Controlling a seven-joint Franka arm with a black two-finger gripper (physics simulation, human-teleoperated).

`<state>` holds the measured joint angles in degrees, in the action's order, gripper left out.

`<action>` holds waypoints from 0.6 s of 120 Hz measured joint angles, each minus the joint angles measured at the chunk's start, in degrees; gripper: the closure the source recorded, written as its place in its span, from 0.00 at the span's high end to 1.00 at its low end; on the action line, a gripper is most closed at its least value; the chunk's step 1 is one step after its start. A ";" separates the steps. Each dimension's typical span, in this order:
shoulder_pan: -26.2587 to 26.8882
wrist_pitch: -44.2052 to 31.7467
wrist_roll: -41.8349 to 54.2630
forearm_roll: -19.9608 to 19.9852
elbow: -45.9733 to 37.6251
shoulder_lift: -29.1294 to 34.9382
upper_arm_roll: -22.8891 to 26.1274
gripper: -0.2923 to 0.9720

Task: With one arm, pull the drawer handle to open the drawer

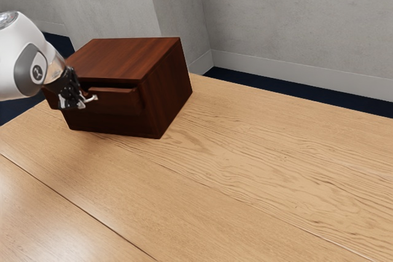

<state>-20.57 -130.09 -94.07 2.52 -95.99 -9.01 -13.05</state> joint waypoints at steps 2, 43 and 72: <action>0.01 0.05 0.00 0.00 -0.34 0.31 -0.01 0.18; 0.07 -1.49 0.01 -0.06 -9.92 8.02 -0.14 0.15; -0.76 -4.12 0.05 -0.18 -17.63 14.56 0.13 0.15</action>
<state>-21.33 -134.22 -94.02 2.34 -113.63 5.55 -12.92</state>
